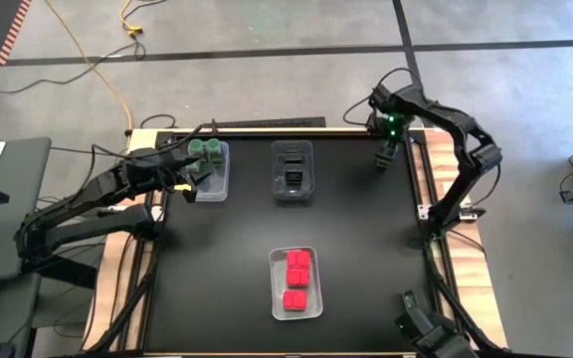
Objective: Sort spices by type
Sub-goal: Put the green seasoning bottle into the transparent bin
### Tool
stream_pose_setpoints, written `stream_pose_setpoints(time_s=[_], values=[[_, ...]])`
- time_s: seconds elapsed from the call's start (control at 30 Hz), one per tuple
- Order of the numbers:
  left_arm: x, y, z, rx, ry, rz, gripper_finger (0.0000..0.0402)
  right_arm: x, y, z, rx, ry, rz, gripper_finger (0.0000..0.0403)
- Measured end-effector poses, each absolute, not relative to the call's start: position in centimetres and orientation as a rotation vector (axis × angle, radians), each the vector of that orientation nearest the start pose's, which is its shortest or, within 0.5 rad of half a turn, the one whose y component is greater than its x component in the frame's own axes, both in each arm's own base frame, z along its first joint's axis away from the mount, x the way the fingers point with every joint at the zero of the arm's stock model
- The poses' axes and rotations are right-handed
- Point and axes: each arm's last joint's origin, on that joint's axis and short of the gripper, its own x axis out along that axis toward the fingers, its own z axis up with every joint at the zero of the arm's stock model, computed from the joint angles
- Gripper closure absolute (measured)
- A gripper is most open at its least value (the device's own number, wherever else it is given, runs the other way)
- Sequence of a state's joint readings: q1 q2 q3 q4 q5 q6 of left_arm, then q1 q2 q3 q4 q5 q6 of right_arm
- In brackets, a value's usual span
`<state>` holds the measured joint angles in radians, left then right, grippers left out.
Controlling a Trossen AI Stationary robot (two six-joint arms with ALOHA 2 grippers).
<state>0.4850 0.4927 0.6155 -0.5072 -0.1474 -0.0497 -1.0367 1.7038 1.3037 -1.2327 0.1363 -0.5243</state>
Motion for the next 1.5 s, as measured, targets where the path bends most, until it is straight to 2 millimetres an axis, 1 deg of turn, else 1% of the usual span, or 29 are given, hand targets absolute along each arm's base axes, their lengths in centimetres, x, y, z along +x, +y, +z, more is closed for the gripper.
stream_pose_setpoints(time_s=[0.3,0.5,0.6,0.67,0.97,1.1,1.2,1.27,1.33,1.43,1.5], values=[[9.8,5.6,28.2,-0.103,0.374,0.633,0.0127,15.0,-26.1,22.1,0.362,1.688,-0.444,0.0024],[9.8,5.6,28.2,-0.102,0.373,0.633,0.0127,15.3,-25.3,20.8,0.322,1.733,-0.431,0.003],[9.8,5.6,28.2,-0.103,0.373,0.633,0.0127,15.6,-25.2,20.3,0.302,1.725,-0.435,0.005],[9.8,5.6,28.2,-0.103,0.373,0.633,0.0127,15.8,-25.1,20.2,0.294,1.723,-0.432,0.007],[9.8,5.6,28.2,-0.113,0.37,0.635,0.0127,15.7,-25.0,20.3,0.273,1.75,-0.419,0.0183],[9.8,5.6,28.2,-0.113,0.37,0.635,0.0127,15.6,-24.9,20.3,0.28,1.766,-0.41,0.0185],[9.8,5.6,28.2,-0.113,0.37,0.635,0.0127,15.6,-24.4,20.4,0.306,1.793,-0.4,0.0185],[9.8,5.6,28.2,-0.113,0.37,0.635,0.0127,15.8,-23.8,20.7,0.325,1.811,-0.397,0.0185],[9.8,5.6,28.2,-0.11,0.371,0.634,0.0127,16.0,-23.2,21.6,0.331,1.813,-0.409,0.0185],[9.8,5.6,28.2,-0.11,0.37,0.634,0.0127,16.6,-22.1,23.4,0.307,1.772,-0.449,0.0185],[9.8,5.6,28.2,-0.11,0.37,0.634,0.0127,17.2,-21.1,25.0,0.272,1.723,-0.48,0.0185]])
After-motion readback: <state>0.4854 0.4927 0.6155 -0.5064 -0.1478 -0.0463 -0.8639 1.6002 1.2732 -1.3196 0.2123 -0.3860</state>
